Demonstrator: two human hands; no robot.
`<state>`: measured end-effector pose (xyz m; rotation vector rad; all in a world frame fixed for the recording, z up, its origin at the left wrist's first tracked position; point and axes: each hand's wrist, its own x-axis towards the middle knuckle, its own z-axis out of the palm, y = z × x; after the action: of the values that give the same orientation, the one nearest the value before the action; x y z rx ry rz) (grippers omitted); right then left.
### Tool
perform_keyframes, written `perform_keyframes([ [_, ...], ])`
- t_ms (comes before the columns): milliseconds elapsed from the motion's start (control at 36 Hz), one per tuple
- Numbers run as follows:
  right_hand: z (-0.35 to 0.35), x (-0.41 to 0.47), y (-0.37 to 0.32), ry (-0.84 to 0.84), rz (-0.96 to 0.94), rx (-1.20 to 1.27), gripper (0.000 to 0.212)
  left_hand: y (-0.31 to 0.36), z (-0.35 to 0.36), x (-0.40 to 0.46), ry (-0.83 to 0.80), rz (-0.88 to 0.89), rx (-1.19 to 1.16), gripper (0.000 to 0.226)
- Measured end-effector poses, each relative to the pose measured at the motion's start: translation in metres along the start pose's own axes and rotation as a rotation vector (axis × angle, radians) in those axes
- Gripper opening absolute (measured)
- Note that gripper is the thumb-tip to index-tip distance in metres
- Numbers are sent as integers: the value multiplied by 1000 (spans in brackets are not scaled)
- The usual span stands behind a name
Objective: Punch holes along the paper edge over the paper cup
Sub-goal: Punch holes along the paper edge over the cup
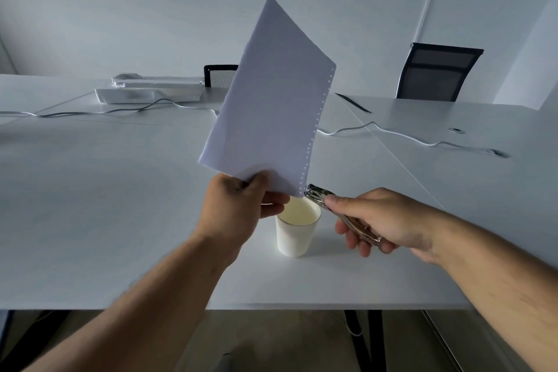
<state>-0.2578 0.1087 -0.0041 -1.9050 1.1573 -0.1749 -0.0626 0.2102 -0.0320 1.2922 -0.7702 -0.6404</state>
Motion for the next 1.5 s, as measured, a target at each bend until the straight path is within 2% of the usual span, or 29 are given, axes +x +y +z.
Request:
perform_keyframes([
  [333,10,-1,-3,-2,-17,9,71,-1,3,-2,-2,-18,-8,27],
  [556,17,-3,-4,-2,8,135,53,-5,5,-5,32,-62,-113,28],
  [750,40,-9,1,30,30,356,40,-10,10,-13,94,-20,-55,26],
  [1194,95,-19,12,216,-74,466,46,-11,14,-24,115,-36,-113,22],
  [1500,103,-19,8,255,-123,461,56,-6,17,-30,87,-79,-240,24],
])
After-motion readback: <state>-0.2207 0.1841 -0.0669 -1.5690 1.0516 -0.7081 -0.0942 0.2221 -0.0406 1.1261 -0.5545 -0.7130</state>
